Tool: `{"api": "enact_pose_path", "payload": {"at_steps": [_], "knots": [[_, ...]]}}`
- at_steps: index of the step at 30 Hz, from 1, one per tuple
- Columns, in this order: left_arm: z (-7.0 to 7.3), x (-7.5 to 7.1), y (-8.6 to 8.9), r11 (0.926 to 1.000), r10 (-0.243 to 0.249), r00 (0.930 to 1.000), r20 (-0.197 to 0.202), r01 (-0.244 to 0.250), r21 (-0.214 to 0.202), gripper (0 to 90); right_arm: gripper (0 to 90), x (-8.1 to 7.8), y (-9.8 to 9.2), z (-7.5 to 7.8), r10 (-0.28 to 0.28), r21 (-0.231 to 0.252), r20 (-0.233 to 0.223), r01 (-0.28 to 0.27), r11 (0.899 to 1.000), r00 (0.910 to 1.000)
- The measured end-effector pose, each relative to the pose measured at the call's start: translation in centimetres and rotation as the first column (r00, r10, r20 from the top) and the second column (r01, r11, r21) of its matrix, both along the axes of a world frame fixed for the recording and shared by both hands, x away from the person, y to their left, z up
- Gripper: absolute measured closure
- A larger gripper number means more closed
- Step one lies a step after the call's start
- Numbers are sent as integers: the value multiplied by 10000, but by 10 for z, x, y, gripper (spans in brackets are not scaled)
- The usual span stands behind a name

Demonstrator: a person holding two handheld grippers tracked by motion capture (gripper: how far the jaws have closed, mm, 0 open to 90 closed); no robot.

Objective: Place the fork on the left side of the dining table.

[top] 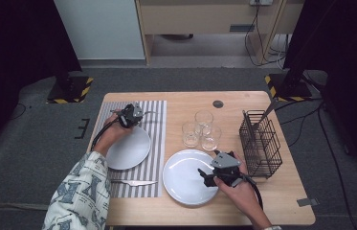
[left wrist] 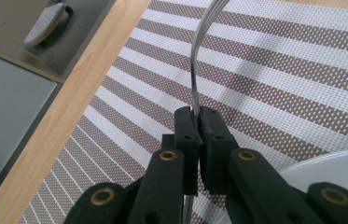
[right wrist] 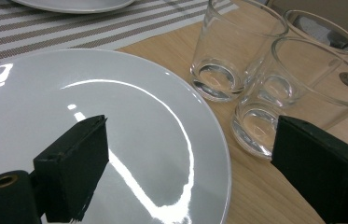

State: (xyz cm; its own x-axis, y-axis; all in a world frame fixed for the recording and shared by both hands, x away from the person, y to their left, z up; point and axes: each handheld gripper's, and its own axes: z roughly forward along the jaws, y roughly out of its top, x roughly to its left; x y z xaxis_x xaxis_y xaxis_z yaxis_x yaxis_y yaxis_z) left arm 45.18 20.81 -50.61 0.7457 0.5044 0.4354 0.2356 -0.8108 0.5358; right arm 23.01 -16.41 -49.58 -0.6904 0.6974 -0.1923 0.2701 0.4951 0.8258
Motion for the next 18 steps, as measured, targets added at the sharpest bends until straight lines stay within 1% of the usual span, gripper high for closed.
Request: {"api": "enact_pose_path", "payload": {"at_steps": [11,17,18], "knots": [[-5,1,-2,9999,-71,9999,-120,72,96,861,108,1,-1,0,-10,37,16,10,10000,10000],[-7,1,-2,10000,-43,9998,-205,43,-10,859,108,2,-2,0,-32,41,16,32,10000,10000],[-7,1,-2,9999,-91,9997,-229,92,59,858,108,1,-2,0,-40,53,15,40,10000,10000]]}}
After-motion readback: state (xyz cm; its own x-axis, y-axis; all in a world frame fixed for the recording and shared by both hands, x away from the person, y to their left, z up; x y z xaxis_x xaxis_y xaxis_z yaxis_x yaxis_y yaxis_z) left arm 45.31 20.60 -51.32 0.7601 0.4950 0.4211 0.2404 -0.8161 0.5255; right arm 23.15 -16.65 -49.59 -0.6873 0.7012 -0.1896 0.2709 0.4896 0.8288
